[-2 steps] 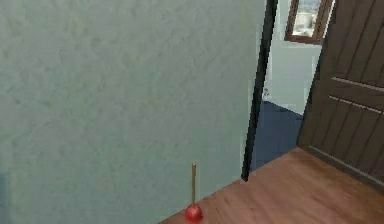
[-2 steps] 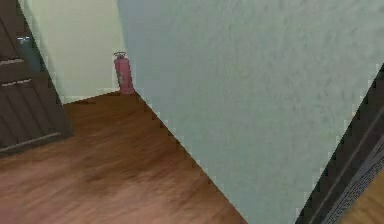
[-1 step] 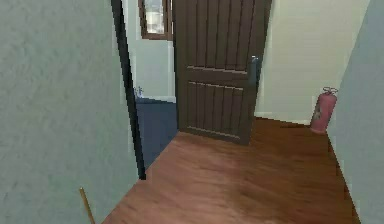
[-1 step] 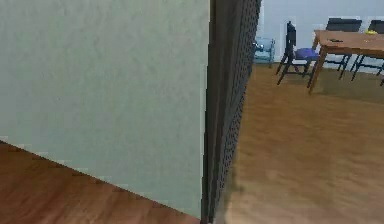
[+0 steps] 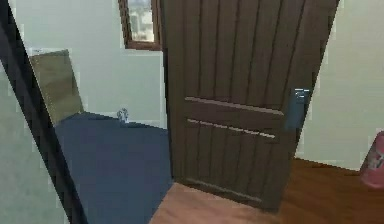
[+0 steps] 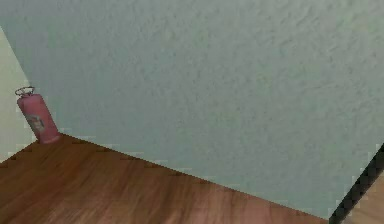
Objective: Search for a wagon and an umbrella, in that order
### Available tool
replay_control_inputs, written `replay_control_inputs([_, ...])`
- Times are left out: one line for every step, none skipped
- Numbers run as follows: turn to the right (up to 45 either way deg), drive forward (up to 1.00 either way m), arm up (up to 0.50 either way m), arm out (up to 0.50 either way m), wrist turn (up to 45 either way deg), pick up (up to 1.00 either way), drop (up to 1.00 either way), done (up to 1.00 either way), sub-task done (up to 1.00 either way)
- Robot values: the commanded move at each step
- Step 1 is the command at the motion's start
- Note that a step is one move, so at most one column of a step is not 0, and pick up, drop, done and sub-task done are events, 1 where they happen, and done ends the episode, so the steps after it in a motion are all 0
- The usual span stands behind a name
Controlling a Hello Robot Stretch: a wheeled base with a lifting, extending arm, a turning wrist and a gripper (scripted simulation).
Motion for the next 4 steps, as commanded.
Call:
replay_control_inputs([-3.0, 0.0, 0.0, 0.0, 0.0, 0.0, 0.0, 0.0, 0.0])
replay_control_inputs([0.0, 0.95, 0.0, 0.0, 0.0, 0.0, 0.0, 0.0, 0.0])
replay_control_inputs([-45.0, 0.0, 0.0, 0.0, 0.0, 0.0, 0.0, 0.0, 0.0])
replay_control_inputs([-18.0, 0.0, 0.0, 0.0, 0.0, 0.0, 0.0, 0.0, 0.0])
